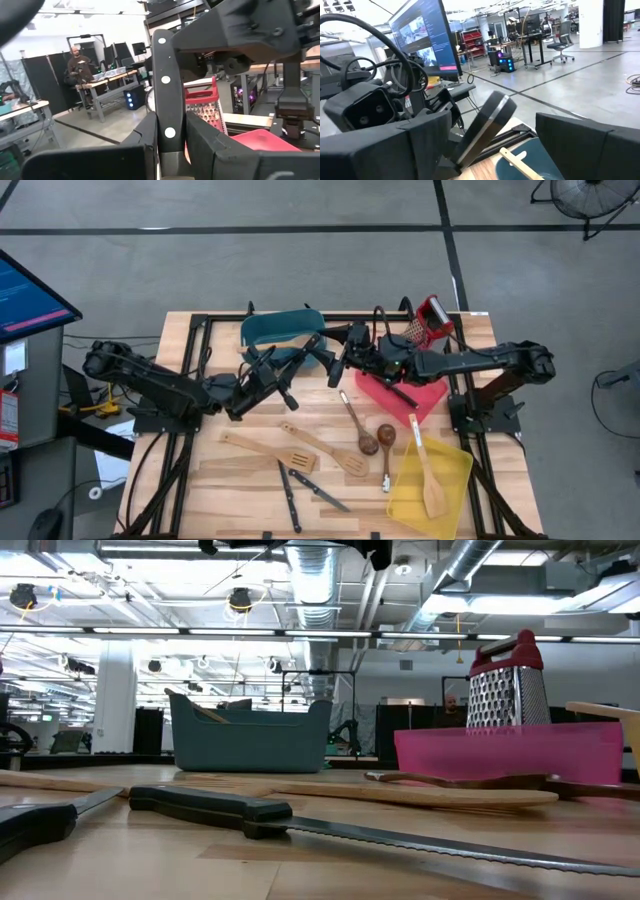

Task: Pick & Place Kitchen Items
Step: Put the black kitchen knife into the red bin

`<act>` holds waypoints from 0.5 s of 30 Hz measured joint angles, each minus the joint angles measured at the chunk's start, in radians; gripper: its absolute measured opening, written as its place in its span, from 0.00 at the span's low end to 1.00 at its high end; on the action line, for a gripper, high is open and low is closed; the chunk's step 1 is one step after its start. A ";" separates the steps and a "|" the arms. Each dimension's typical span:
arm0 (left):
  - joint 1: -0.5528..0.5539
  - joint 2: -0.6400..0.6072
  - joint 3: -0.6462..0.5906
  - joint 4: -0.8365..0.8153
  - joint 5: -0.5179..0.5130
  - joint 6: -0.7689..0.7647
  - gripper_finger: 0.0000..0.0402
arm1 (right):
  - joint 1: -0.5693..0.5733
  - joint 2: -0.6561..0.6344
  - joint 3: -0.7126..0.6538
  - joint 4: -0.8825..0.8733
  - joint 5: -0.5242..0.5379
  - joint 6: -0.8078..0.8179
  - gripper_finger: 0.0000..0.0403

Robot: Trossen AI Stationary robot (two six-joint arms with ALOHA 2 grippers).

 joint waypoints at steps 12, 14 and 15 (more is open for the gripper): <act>0.010 0.000 0.000 0.007 0.025 0.000 0.12 | -0.011 0.000 0.000 -0.001 0.000 0.010 0.74; 0.020 0.000 0.000 0.008 0.046 0.000 0.12 | -0.013 0.000 0.000 -0.001 0.000 0.018 0.74; 0.025 0.000 0.000 0.007 0.053 -0.001 0.12 | -0.015 0.000 0.000 -0.001 0.001 0.019 0.74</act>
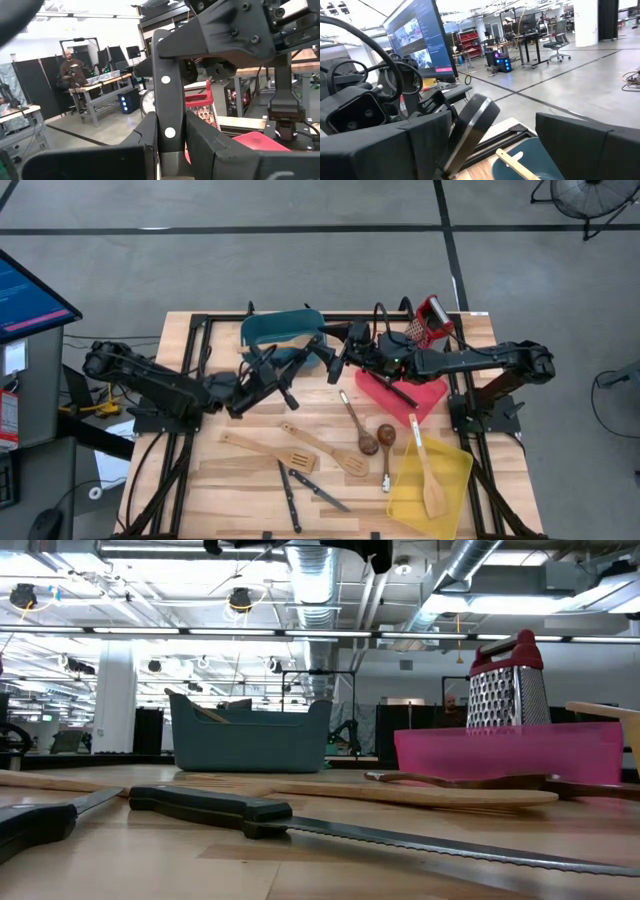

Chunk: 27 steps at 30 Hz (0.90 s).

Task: Pick & Place Kitchen Items
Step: Put the black kitchen knife into the red bin

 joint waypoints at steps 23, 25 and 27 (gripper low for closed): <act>0.052 0.046 0.000 -0.012 0.100 -0.030 0.12 | -0.016 -0.002 0.001 -0.041 -0.009 0.045 0.25; 0.052 0.050 0.000 -0.021 0.103 -0.023 0.12 | -0.015 -0.002 0.002 -0.051 -0.012 0.046 0.18; 0.055 0.051 -0.001 -0.017 0.102 -0.024 0.12 | -0.013 -0.002 0.002 -0.052 -0.015 0.046 0.18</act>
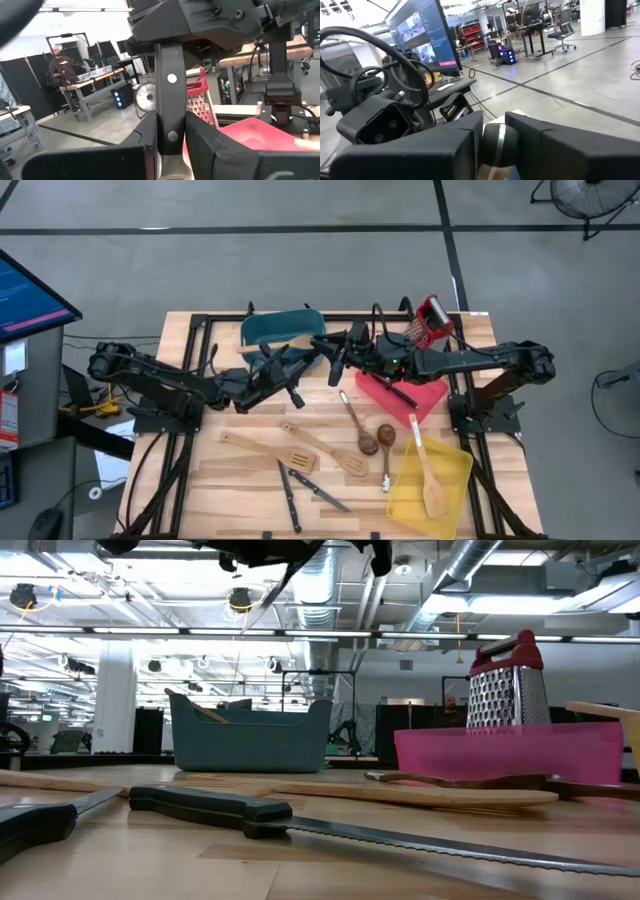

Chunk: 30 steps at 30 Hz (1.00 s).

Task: Pick & Place Kitchen Items
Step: Put the black kitchen knife into the red bin

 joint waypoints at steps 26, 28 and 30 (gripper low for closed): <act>-0.041 -0.006 0.003 -0.035 -0.131 -0.006 0.50 | -0.044 -0.100 0.027 -0.371 0.057 -0.023 0.17; -0.055 -0.007 0.003 -0.050 -0.159 0.001 0.52 | -0.056 -0.143 0.056 -0.531 0.057 -0.014 0.17; -0.066 -0.010 0.003 -0.050 -0.167 0.001 0.53 | -0.074 -0.171 0.100 -0.706 0.051 0.007 0.17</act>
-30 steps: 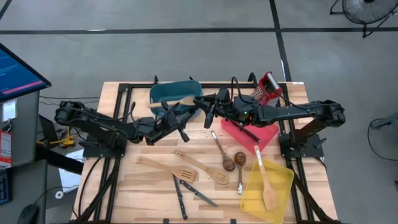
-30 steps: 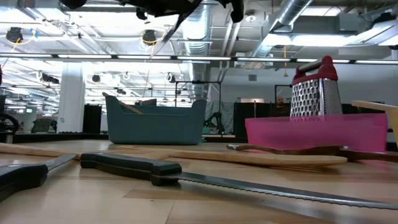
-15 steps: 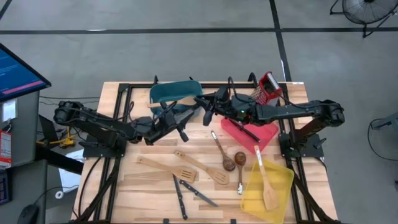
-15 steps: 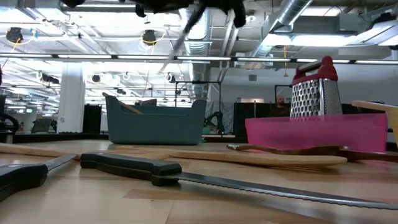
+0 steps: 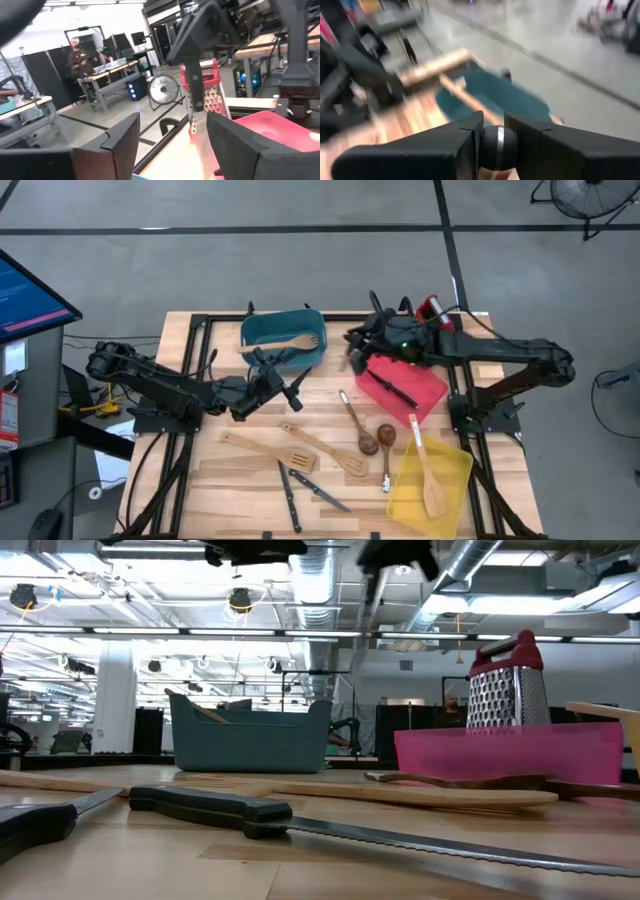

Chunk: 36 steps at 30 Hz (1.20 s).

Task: Pick & Place Kitchen Items
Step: Put the black kitchen knife into the red bin

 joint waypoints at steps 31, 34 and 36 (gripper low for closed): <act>-0.008 -0.004 -0.002 -0.006 0.033 -0.011 0.51 | -0.450 0.126 0.171 -0.883 -0.480 -0.108 0.17; -0.008 -0.004 -0.002 -0.013 0.033 -0.011 0.51 | -0.473 0.177 0.173 -0.892 -0.512 -0.146 0.17; -0.008 -0.004 -0.002 -0.015 0.032 -0.010 0.51 | -0.483 0.211 0.172 -0.900 -0.522 -0.168 0.17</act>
